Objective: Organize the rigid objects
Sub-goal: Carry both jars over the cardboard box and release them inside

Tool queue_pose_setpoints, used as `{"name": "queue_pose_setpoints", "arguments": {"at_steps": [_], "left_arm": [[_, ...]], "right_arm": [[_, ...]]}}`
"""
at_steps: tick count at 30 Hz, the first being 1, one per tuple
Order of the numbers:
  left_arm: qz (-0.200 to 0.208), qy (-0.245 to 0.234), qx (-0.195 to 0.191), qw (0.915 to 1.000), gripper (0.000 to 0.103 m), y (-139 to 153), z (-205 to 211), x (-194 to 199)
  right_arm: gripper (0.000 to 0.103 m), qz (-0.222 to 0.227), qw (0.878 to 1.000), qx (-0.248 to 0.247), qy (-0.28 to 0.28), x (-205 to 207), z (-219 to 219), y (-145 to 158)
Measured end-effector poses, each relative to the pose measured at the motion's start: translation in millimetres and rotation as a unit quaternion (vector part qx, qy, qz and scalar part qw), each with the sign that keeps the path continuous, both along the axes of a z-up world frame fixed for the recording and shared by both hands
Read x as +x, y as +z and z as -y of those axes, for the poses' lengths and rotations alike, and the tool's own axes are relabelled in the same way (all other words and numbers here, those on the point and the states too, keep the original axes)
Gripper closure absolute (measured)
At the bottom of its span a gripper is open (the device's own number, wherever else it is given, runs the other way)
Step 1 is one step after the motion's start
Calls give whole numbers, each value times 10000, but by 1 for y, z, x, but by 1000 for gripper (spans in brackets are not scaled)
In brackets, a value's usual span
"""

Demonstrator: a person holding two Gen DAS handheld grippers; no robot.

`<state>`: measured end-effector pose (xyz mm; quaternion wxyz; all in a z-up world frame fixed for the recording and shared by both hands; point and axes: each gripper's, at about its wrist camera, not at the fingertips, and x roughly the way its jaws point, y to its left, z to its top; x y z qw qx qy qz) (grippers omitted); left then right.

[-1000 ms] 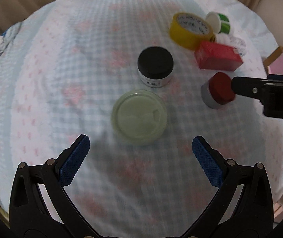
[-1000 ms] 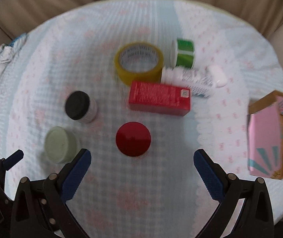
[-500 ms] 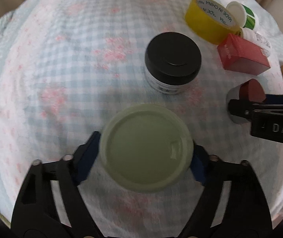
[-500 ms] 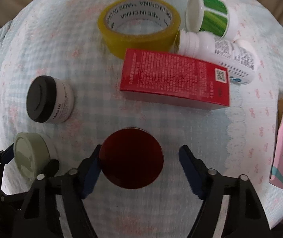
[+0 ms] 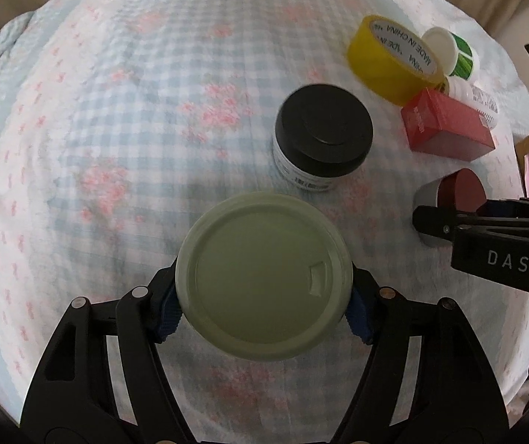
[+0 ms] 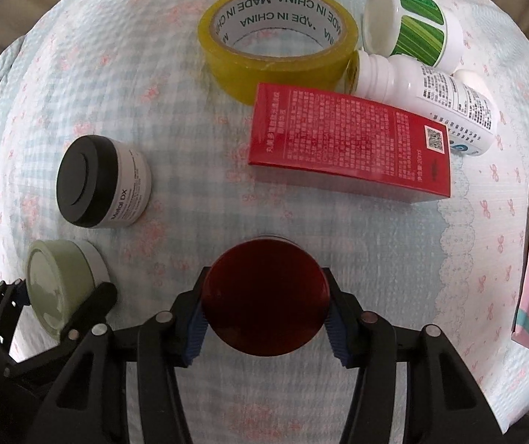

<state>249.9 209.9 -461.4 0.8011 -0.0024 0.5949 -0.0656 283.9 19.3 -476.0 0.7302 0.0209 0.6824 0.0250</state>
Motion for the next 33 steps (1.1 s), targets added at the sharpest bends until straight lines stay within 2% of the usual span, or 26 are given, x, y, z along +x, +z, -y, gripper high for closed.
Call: {"name": "queue_pose_setpoints", "arguments": {"at_steps": [3, 8, 14, 18, 24, 27, 33], "left_arm": [[148, 26, 34, 9999, 35, 15, -4, -3], [444, 20, 58, 9990, 35, 56, -9, -14], [780, -78, 10, 9969, 35, 126, -8, -23], [1029, -228, -7, 9944, 35, 173, -3, -23], [1385, -353, 17, 9897, 35, 237, 37, -39], [1459, -384, -7, 9886, 35, 253, 64, -48], [1522, -362, -60, 9877, 35, 278, 150, -81]], "right_arm": [[53, 97, 9999, 31, -9, -4, 1, 13], [53, 417, 9991, 100, -10, -21, 1, 52], [53, 832, 9963, 201, -112, -44, 20, 124], [53, 1088, 9936, 265, -166, -50, 17, 172], [53, 1478, 9878, 338, -361, -70, 58, 229], [53, 1618, 9851, 339, -475, -80, 79, 249], [53, 1767, 9817, 389, -595, -115, 160, 284]]}}
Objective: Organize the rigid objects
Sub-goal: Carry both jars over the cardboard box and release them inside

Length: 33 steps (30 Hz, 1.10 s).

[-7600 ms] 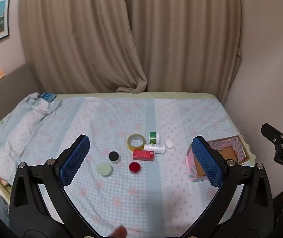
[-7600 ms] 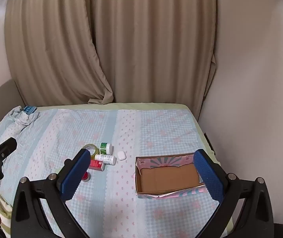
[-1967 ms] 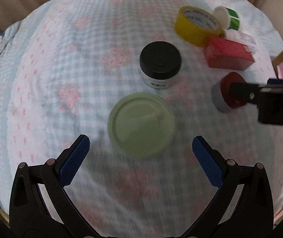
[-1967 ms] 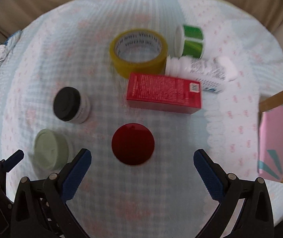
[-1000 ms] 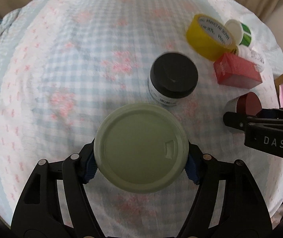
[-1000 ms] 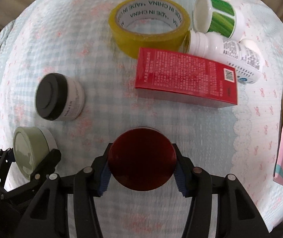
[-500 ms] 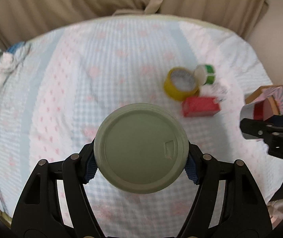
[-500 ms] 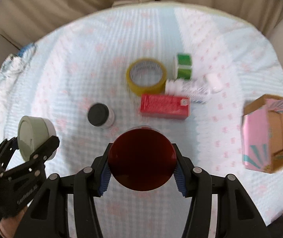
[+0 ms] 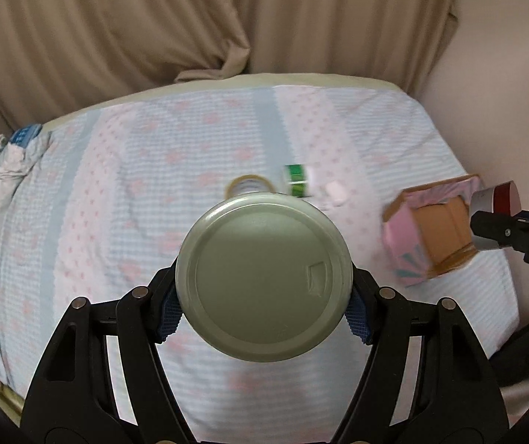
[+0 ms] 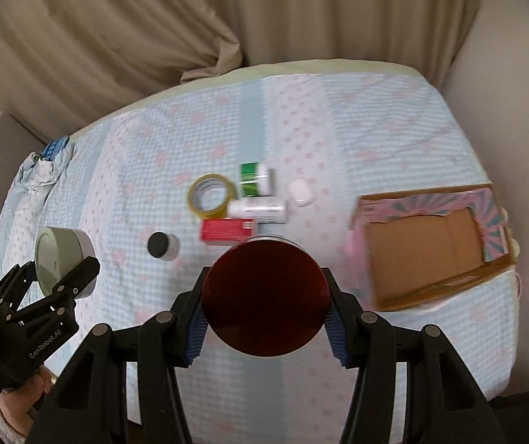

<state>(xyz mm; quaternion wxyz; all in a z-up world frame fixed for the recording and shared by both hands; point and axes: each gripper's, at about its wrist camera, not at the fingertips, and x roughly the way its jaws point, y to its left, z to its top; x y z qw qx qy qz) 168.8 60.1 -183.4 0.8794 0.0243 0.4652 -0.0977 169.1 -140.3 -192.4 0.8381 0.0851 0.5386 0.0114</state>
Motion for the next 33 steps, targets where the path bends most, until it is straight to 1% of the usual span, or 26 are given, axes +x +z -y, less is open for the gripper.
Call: {"name": "queue_pose_setpoints", "arguments": {"at_steps": [2, 3, 6, 7, 9, 10, 15, 17, 21, 24, 27, 28, 31, 33], "left_arm": [[-5, 18, -44, 10000, 35, 4, 31, -9], [-15, -9, -79, 10000, 35, 6, 47, -13], [-95, -131, -107, 9998, 35, 3, 105, -17], [-124, -155, -185, 9996, 35, 3, 125, -18], [-160, -212, -339, 9991, 35, 1, 162, -17], [-197, -263, -352, 9988, 35, -1, 175, -16], [-397, -606, -232, 9971, 35, -18, 251, 1], [-484, -683, -170, 9963, 35, -28, 271, 9], [-820, -877, -104, 9927, 35, -58, 307, 33], [-1066, -1066, 84, 9885, 35, -87, 333, 51], [-1307, -1220, 256, 9836, 35, -121, 351, 68], [-1418, -1251, 311, 9815, 35, -136, 356, 74], [-1778, -1263, 433, 9750, 35, -180, 366, 89], [-1987, -1265, 479, 9707, 35, -204, 371, 95]], "right_arm": [[53, 9, 10000, 37, 62, -9, 27, 3], [53, -5, 10000, 50, 75, -13, 47, 4], [53, -20, 9999, 104, 41, -21, 95, 2], [53, -34, 9999, 123, -5, -23, 119, -1], [53, -66, 9999, 107, -93, -23, 151, -3], [53, -102, 9998, 66, -166, -23, 174, -5], [53, -322, 9983, 52, -481, -10, 246, -19], [53, -402, 9976, 55, -562, -1, 270, -29], [53, -625, 9958, 108, -667, 16, 304, -54], [53, -837, 9940, 173, -687, 28, 318, -72], [53, -1063, 9916, 252, -690, 41, 330, -96], [53, -1162, 9905, 269, -691, 47, 334, -109], [53, -1377, 9876, 314, -685, 62, 340, -140], [53, -1501, 9860, 342, -643, 70, 341, -161]]}}
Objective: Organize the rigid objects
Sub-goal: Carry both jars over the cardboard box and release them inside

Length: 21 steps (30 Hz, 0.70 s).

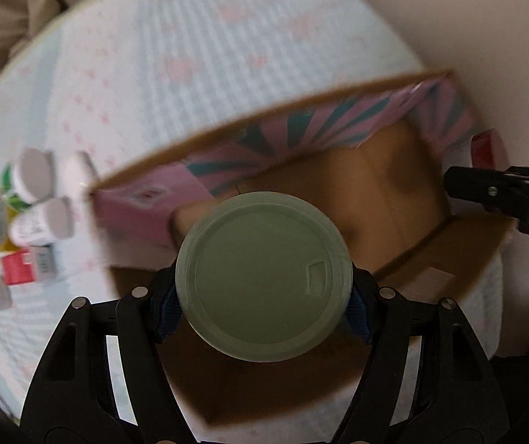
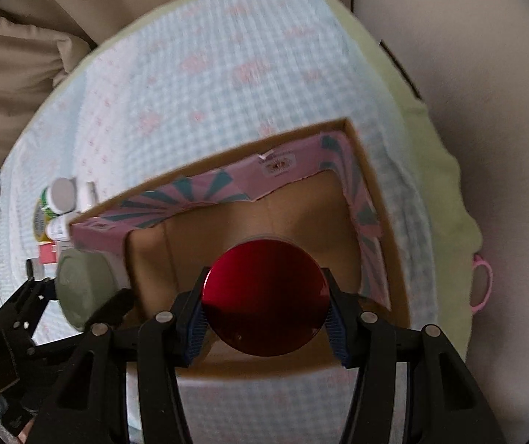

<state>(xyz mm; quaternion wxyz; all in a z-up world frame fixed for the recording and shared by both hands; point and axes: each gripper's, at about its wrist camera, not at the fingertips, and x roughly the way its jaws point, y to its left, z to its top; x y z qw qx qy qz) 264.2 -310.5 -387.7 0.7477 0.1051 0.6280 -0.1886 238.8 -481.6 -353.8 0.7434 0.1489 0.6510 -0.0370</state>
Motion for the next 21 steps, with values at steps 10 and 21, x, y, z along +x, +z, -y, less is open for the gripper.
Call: {"name": "queue_pose_setpoints", "arguments": {"at_steps": [10, 21], "left_arm": [[-133, -174, 253, 9994, 35, -29, 14, 7], [55, -369, 126, 9992, 0, 1, 14, -6]], "right_arm": [[53, -409, 9989, 226, 21, 14, 1, -53], [0, 100, 9997, 229, 56, 20, 13, -28]]}}
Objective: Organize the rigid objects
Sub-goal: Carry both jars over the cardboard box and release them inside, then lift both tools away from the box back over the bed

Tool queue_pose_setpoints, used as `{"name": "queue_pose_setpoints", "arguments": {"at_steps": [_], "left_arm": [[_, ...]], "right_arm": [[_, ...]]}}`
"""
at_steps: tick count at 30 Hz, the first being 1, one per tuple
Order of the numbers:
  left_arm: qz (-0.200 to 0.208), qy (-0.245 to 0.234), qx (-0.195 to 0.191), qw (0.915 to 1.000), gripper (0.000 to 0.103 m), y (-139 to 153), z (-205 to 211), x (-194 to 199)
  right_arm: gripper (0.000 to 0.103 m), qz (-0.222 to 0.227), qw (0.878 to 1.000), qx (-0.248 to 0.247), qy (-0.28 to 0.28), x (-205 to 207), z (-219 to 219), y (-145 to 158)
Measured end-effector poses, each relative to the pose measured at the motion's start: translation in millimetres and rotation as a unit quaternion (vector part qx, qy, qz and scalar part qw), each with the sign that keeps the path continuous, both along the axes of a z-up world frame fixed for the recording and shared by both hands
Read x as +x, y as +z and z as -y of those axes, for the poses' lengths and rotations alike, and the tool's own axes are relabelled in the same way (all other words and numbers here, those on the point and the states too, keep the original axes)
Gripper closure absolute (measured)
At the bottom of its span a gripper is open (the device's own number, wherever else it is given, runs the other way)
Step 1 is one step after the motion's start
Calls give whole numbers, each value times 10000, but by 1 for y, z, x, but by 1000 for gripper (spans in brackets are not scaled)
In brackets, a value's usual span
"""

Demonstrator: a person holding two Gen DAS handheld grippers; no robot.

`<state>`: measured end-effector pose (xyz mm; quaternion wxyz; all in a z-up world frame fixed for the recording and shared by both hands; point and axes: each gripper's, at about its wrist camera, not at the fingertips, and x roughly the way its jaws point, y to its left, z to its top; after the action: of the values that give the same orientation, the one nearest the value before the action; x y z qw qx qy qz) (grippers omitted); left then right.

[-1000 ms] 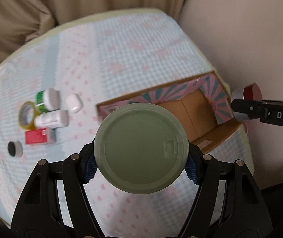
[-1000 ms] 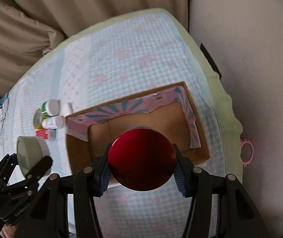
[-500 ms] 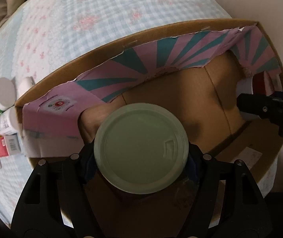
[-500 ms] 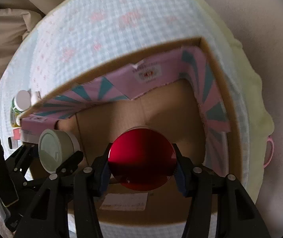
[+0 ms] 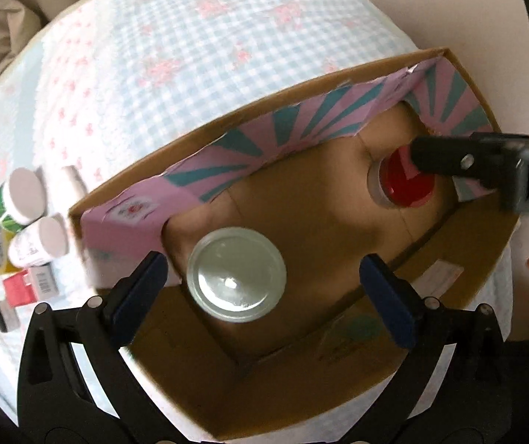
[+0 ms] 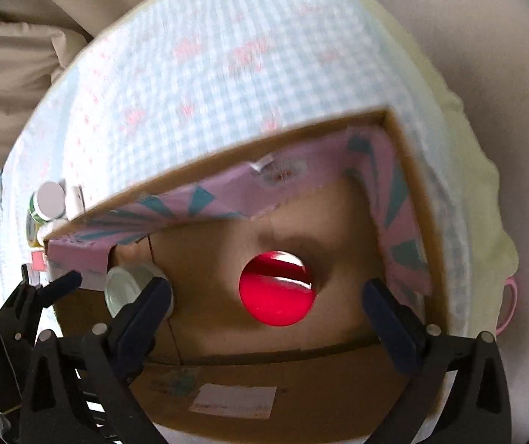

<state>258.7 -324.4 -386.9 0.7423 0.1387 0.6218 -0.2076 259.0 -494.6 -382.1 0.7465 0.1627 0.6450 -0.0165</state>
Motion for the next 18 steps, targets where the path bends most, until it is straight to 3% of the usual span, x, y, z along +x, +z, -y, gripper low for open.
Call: {"name": "queue_pose_setpoints", "arguments": {"at_steps": [9, 18], "left_arm": [[217, 82, -33, 9997, 0, 26, -4, -6], [674, 249, -195, 9972, 0, 92, -25, -23]], "right_arm": [[0, 110, 9995, -41, -293, -22, 11, 23], [0, 427, 9987, -155, -227, -39, -3, 71]]}}
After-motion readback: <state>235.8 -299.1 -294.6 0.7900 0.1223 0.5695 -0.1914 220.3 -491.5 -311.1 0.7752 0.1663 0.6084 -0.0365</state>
